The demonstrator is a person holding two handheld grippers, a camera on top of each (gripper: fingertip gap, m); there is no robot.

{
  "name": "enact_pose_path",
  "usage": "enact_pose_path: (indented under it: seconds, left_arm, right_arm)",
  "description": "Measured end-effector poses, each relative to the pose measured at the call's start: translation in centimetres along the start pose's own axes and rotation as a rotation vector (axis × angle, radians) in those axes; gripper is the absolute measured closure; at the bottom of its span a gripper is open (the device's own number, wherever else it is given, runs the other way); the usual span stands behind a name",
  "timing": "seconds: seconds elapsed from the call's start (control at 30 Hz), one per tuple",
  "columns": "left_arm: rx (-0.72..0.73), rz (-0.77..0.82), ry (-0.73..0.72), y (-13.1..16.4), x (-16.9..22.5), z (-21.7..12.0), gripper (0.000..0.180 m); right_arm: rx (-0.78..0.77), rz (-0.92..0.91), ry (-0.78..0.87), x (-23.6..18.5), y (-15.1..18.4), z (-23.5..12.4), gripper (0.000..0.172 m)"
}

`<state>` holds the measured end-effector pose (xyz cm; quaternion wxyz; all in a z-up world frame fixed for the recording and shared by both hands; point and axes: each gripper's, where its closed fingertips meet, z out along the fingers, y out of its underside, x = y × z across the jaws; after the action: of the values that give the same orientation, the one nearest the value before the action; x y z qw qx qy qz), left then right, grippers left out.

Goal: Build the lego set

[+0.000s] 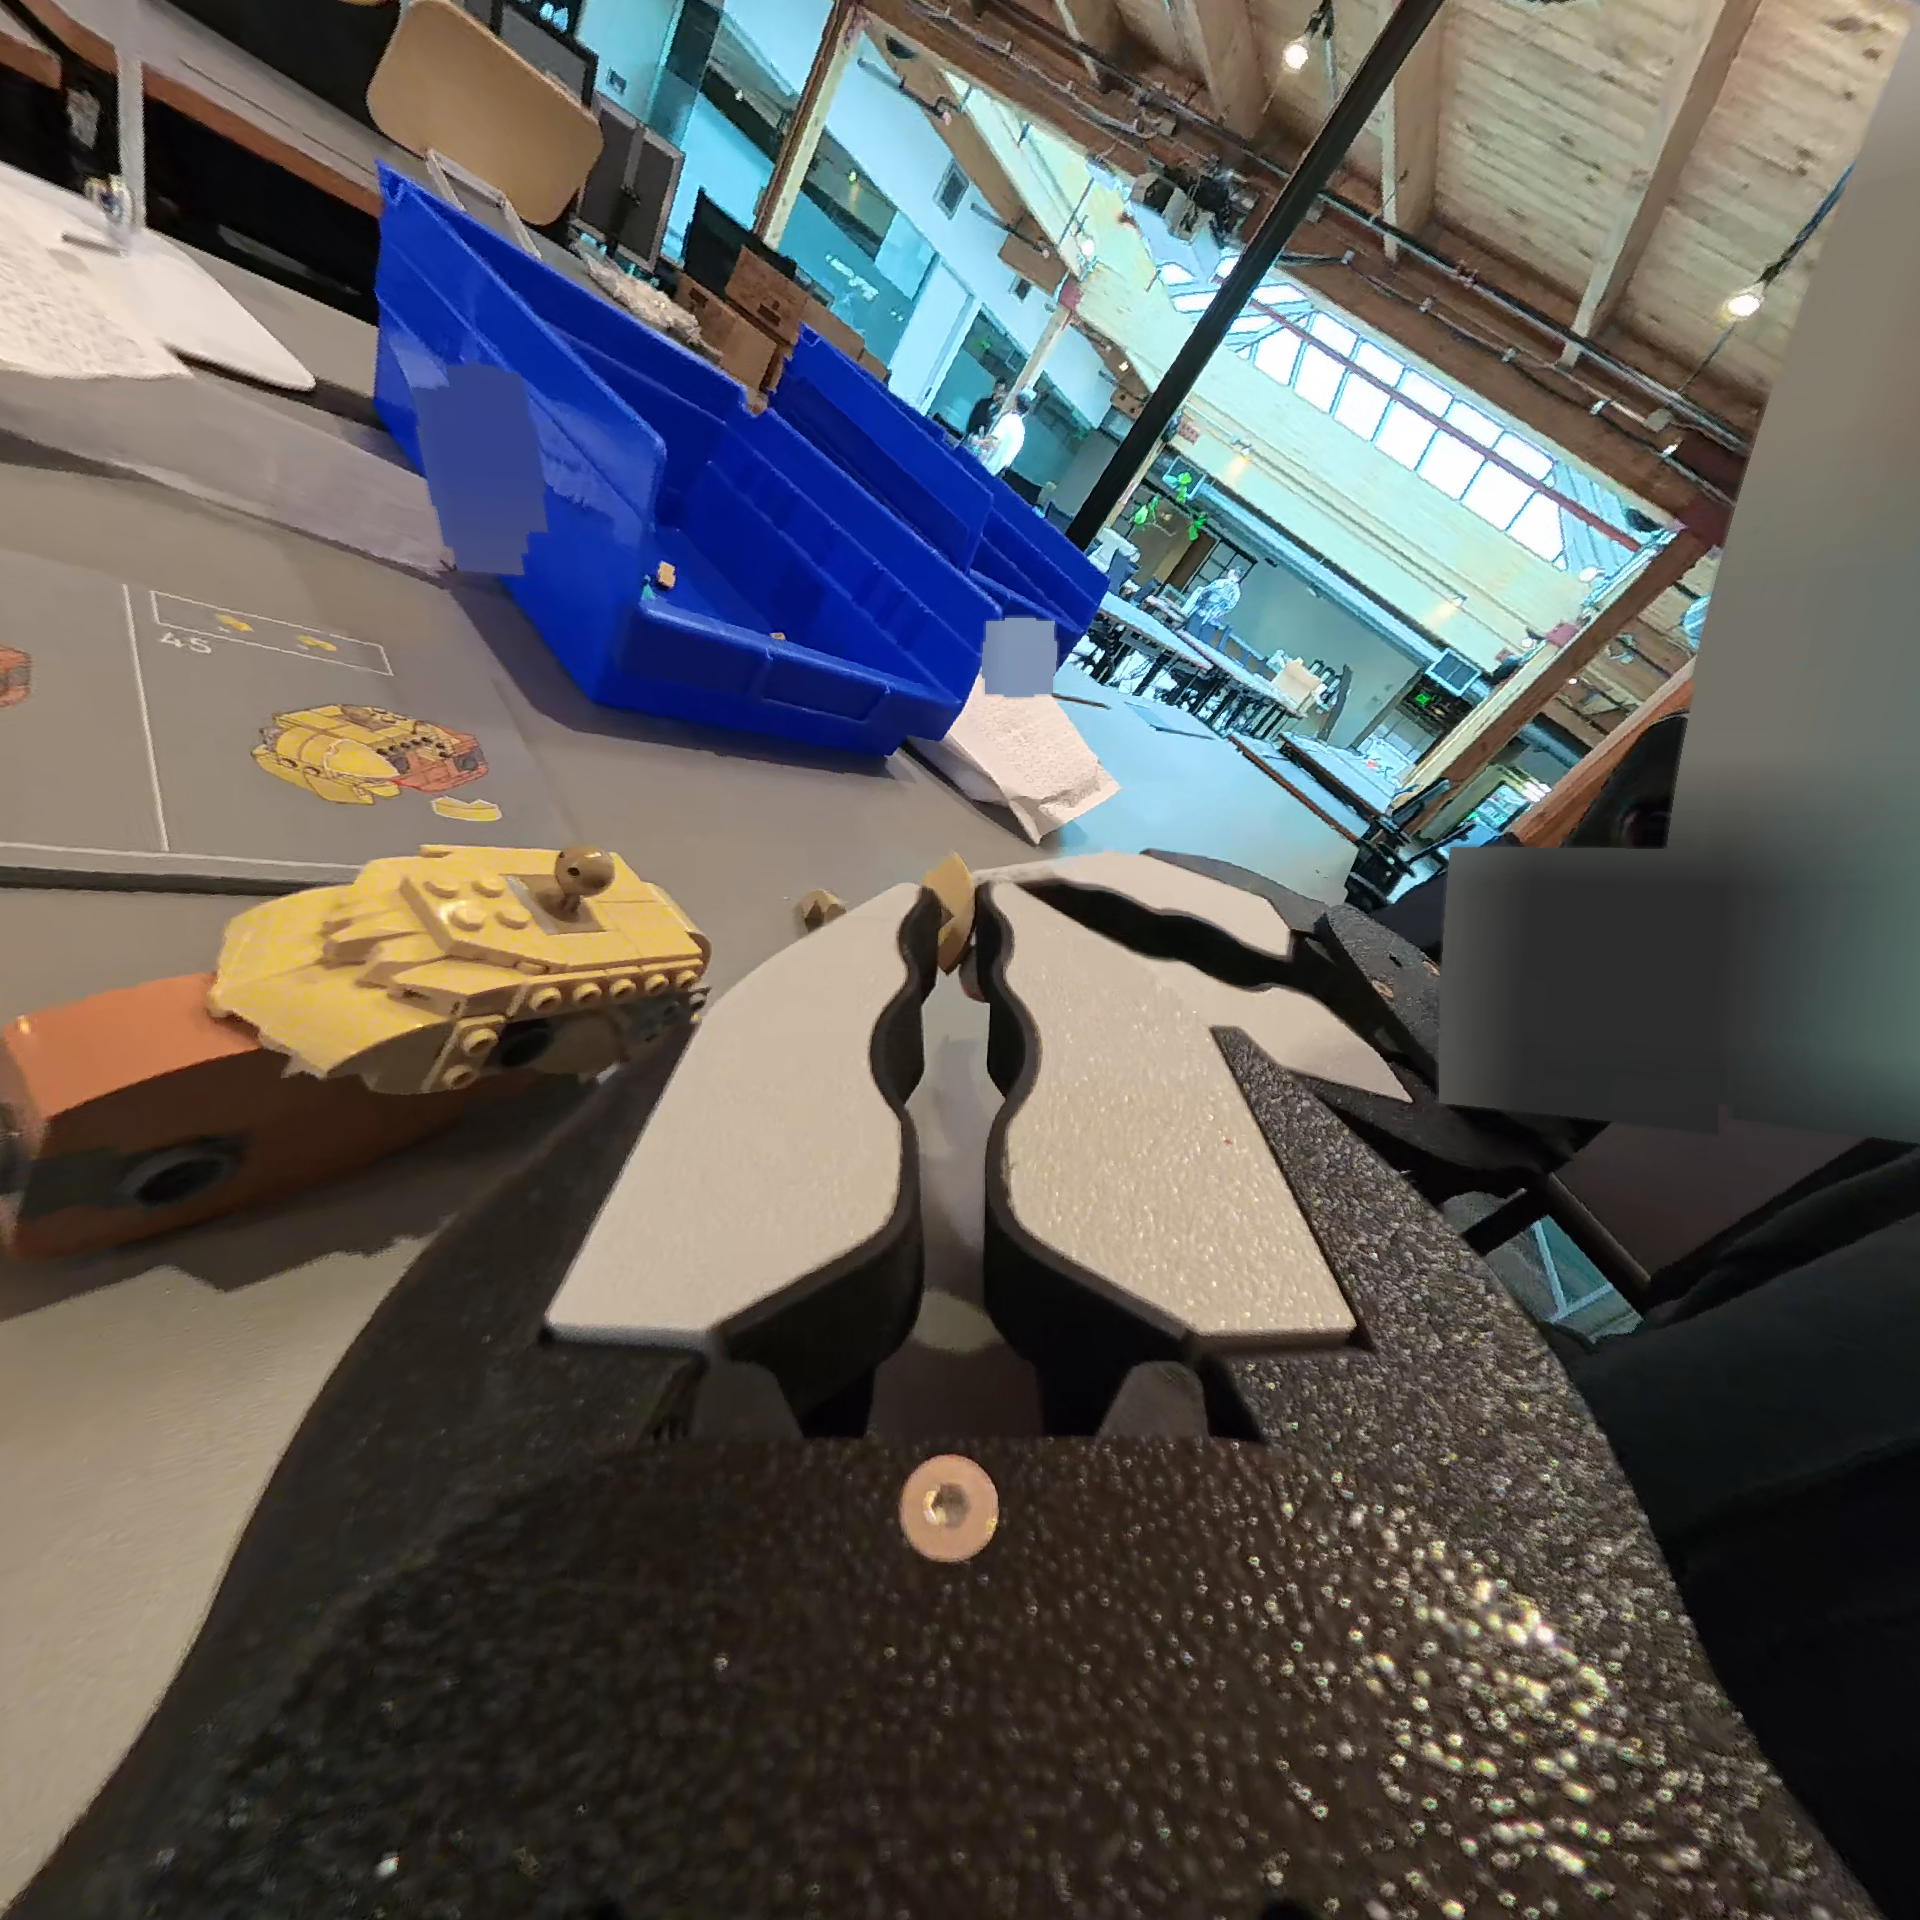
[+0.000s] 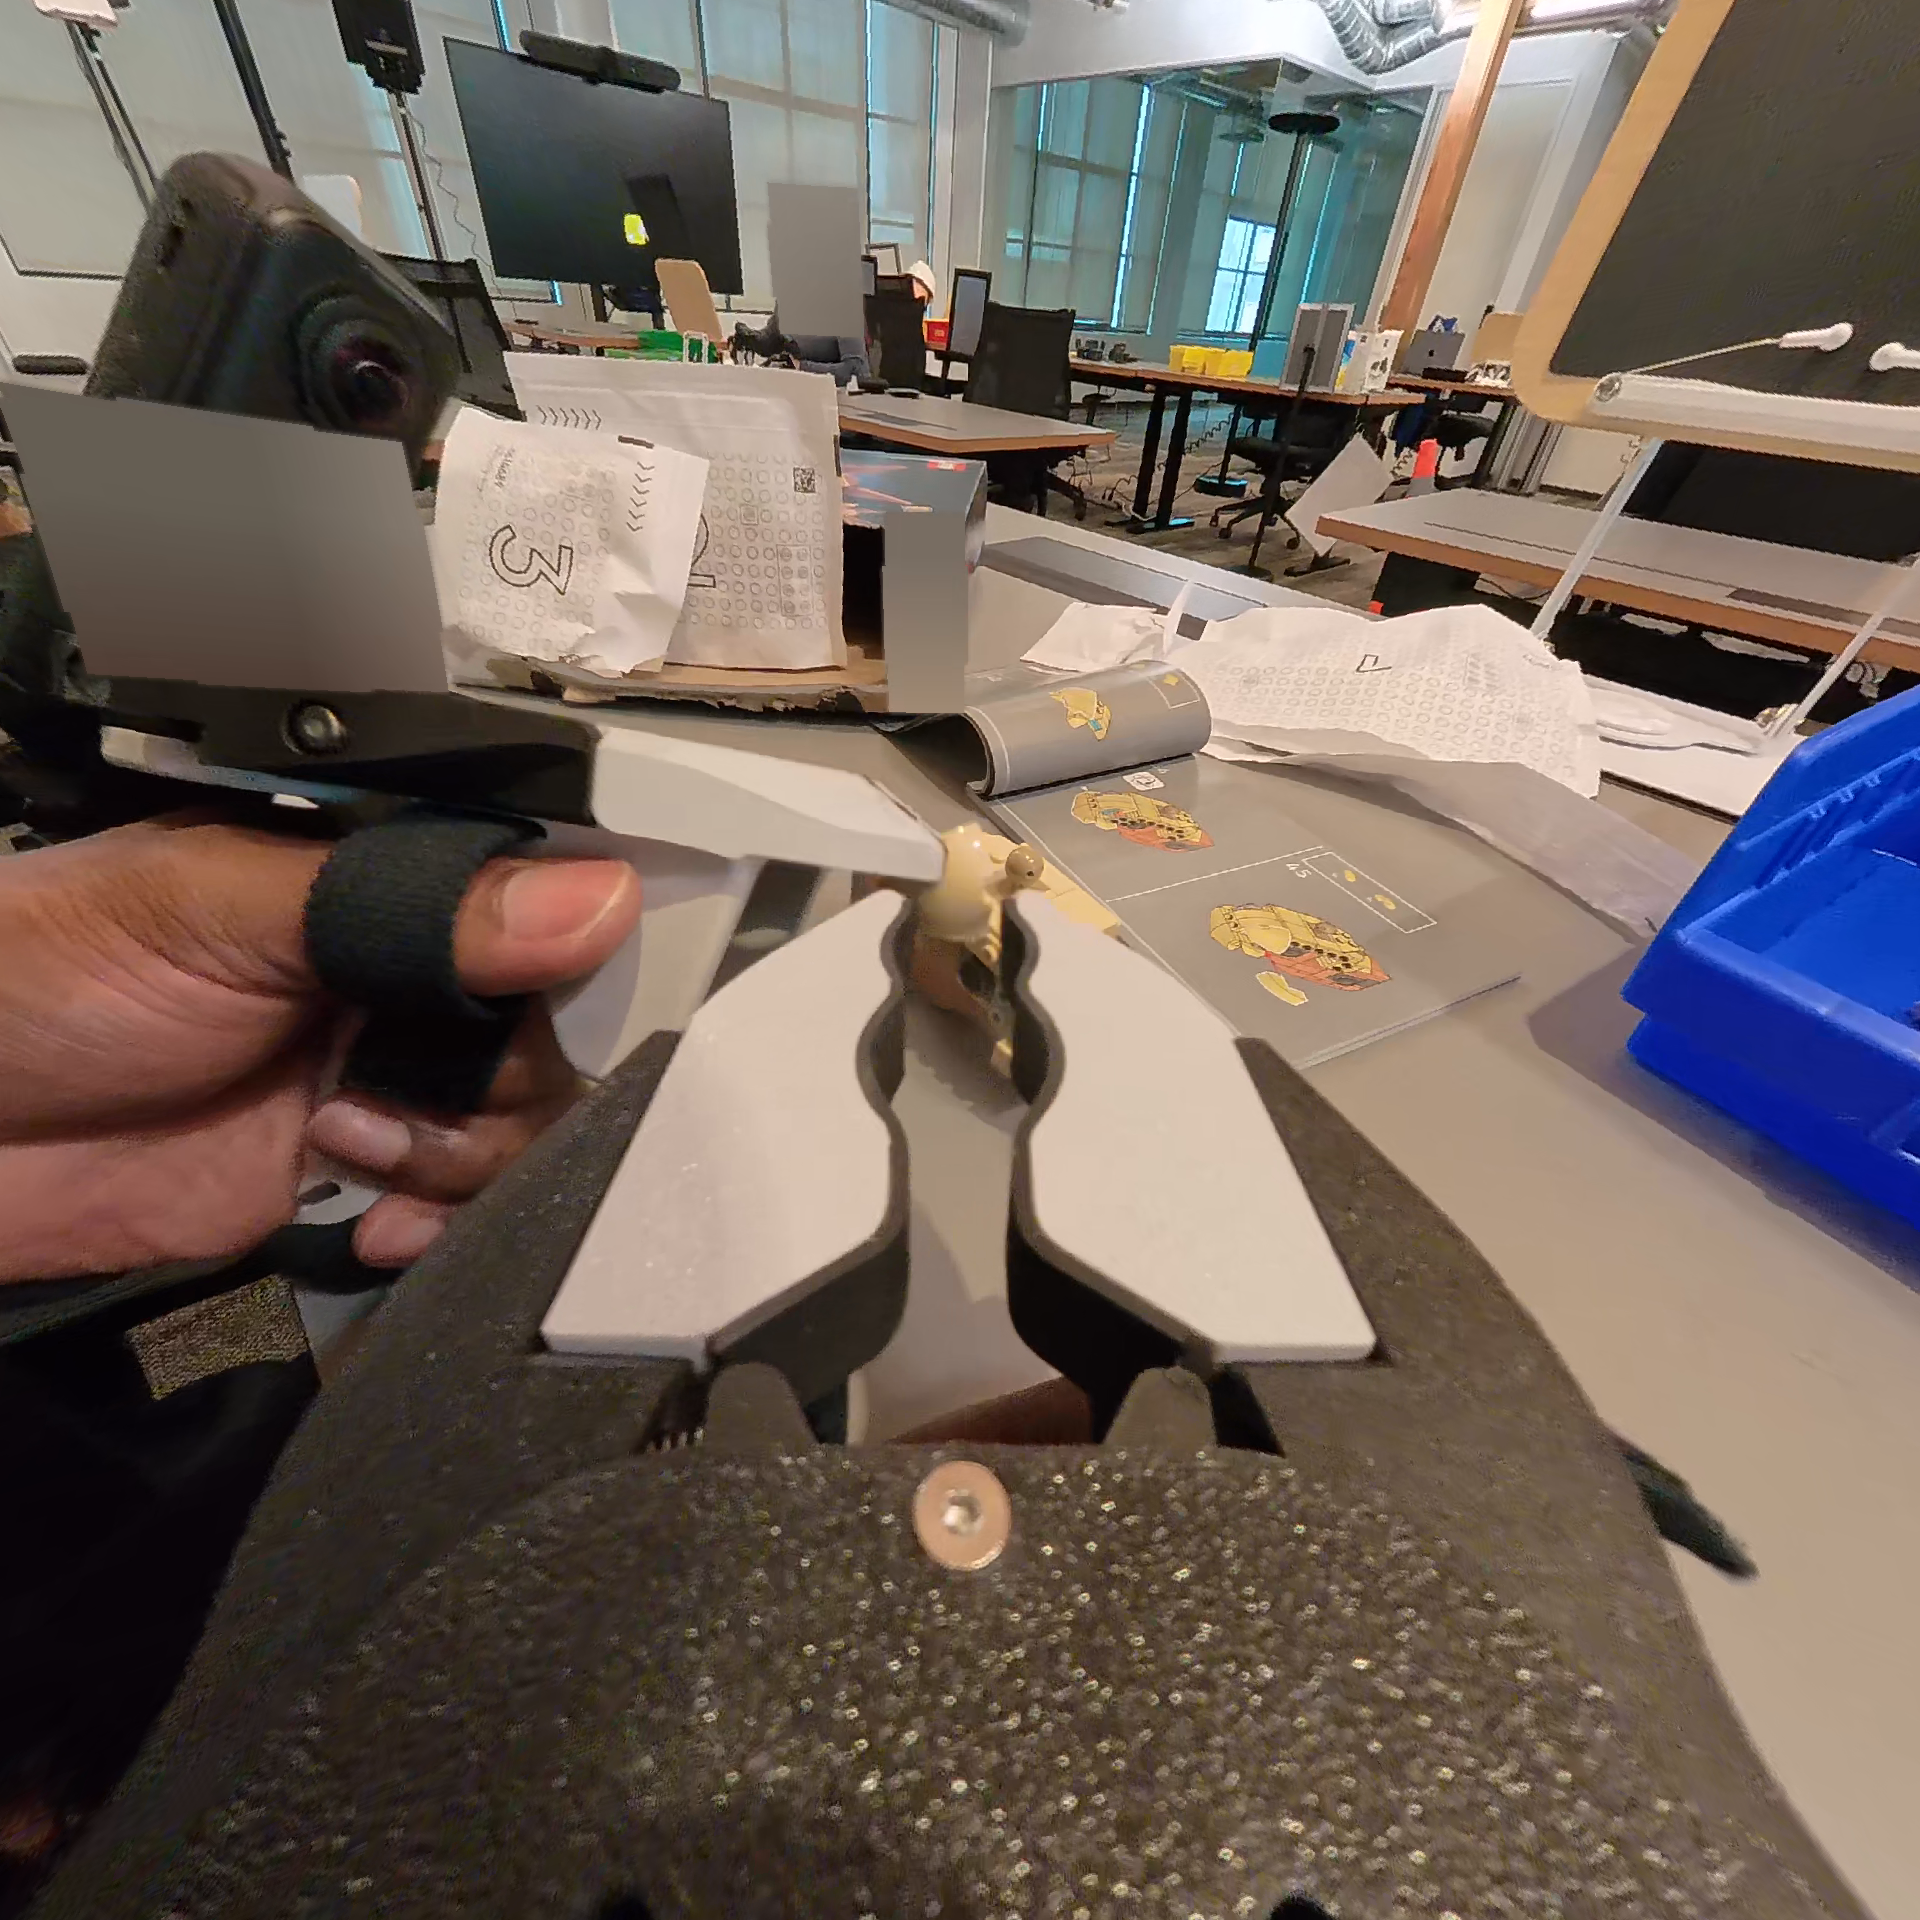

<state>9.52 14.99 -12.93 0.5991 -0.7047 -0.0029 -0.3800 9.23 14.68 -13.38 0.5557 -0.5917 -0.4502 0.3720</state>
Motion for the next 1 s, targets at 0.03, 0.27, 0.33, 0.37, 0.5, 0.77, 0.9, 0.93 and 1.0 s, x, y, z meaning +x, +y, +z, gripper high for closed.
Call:
enact_pose_path:
  seconds: [0.03,0.27,0.33,0.37,0.5,0.77,0.9,0.93,1.0]
  left_arm:
    - [0.019,0.015,0.008,-0.3,0.1,-0.1,0.174]
    - [0.063,0.399,0.053,-1.2,1.5,-0.6,0.174]
    - [0.071,0.487,0.058,-1.2,1.8,-0.7,0.175]
    - [0.075,0.525,0.06,-1.2,1.9,-0.8,0.175]
    - [0.084,0.64,0.055,-1.2,1.9,-1.0,0.175]
    - [0.088,0.626,0.065,-1.6,1.4,-1.0,0.175]
    - [0.075,0.581,0.07,-1.7,1.1,-0.9,0.174]
    - [0.074,0.573,0.073,-1.8,1.0,-0.9,0.174]
    - [0.074,0.569,0.076,-1.8,1.0,-0.9,0.174]
  right_arm:
    - [0.001,0.0,0.001,0.0,0.0,0.0,0.153]
    - [0.008,-0.034,-0.01,-0.2,-0.1,0.1,0.149]
    - [0.004,-0.046,-0.01,-0.3,-0.1,0.2,0.149]
    - [0.003,-0.048,-0.011,-0.3,0.0,0.2,0.149]
    - [-0.004,-0.041,-0.02,-0.1,0.1,0.3,0.148]
    - [-0.025,0.01,-0.045,0.5,0.3,0.6,0.148]
    - [-0.046,0.016,-0.032,1.0,0.6,0.9,0.148]
    - [-0.048,0.016,-0.031,1.1,0.6,0.9,0.148]
    - [-0.051,0.018,-0.027,1.3,0.6,0.9,0.148]
